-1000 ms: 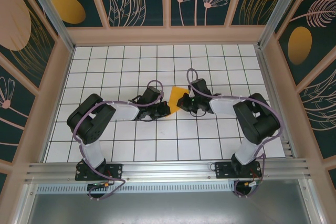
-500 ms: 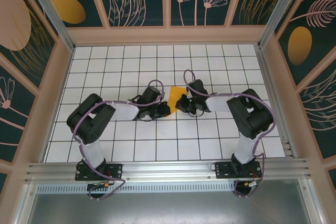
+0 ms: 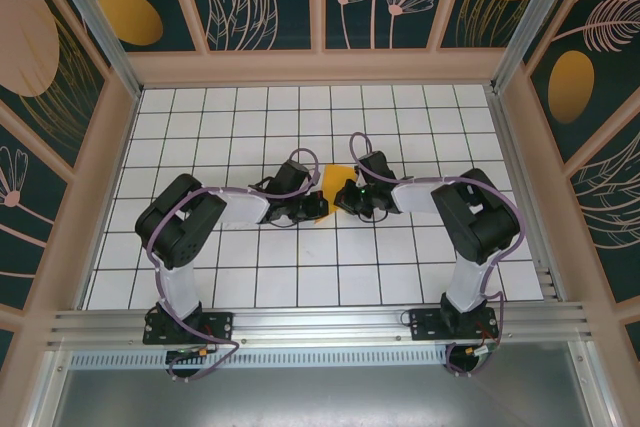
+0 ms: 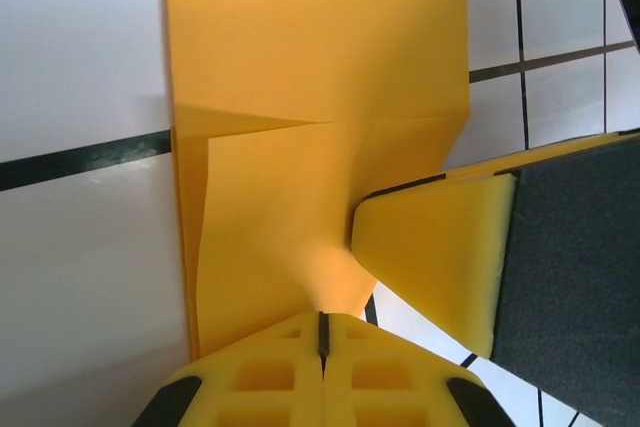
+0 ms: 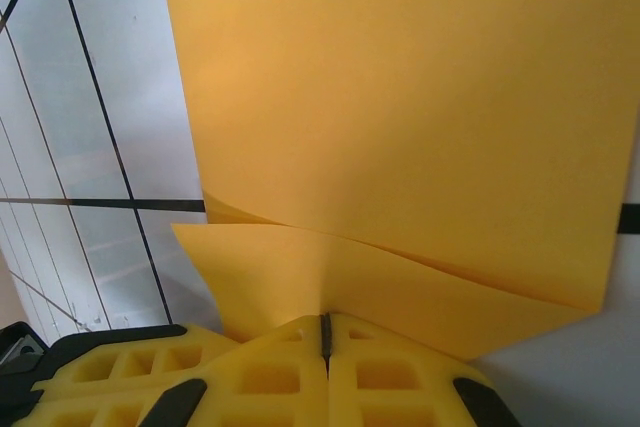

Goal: Fold a paper plane with a square sheet of paper (pick it up from the middle)
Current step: Third fold the triangle at the center of the table.

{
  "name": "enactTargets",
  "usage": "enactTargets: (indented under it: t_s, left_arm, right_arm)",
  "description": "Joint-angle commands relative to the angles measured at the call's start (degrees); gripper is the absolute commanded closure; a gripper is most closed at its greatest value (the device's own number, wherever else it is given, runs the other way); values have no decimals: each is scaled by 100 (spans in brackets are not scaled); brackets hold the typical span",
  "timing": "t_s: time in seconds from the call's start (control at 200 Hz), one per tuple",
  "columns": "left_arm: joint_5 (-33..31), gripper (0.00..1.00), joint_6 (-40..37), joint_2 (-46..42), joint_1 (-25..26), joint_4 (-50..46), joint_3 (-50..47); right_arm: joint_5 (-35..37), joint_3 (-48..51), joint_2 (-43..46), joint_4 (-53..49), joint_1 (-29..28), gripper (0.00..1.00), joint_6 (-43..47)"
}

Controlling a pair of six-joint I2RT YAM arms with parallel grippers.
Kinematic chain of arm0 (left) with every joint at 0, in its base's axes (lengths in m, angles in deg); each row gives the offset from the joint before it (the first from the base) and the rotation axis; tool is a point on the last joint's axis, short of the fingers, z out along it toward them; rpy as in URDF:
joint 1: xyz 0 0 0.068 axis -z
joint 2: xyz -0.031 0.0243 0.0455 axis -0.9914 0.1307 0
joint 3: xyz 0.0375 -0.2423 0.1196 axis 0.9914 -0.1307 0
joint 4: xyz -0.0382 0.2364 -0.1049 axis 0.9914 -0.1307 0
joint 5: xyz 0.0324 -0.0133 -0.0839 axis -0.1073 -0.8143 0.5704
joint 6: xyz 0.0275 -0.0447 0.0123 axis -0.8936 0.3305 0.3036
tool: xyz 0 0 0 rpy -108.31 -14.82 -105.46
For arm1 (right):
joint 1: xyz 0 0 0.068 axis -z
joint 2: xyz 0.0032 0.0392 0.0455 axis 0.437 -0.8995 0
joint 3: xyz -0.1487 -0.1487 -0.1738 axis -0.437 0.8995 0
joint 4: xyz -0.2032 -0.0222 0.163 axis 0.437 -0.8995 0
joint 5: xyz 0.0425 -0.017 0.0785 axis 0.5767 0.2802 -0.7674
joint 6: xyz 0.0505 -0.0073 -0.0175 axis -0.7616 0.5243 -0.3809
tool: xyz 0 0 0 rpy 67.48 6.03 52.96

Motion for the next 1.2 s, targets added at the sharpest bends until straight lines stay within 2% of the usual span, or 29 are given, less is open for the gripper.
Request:
enactTargets:
  t_s: [0.0,0.135,0.315,0.48,0.876,1.191]
  left_arm:
    - [135,99,-385,143,6,-274,-202]
    - [130,100,-1055,-50,1,-797,-291]
    - [235,100,-1552,-255,5,-877,-591]
    - [388,100,-1573,-407,3,-703,-963]
    - [96,100,-1725,-840,3,-985,-1384]
    - [161,100,-1344,-1488,5,-765,-809]
  right_arm:
    - [328,39,-424,-607,-9,100,-59]
    - [381,-22,-562,-802,8,100,-65]
    - [410,-51,-714,-918,10,100,-82]
    - [427,-51,-748,-975,15,100,-91]
    - [458,-77,-729,-1048,17,100,-56]
    - [159,-338,-297,-954,16,100,53]
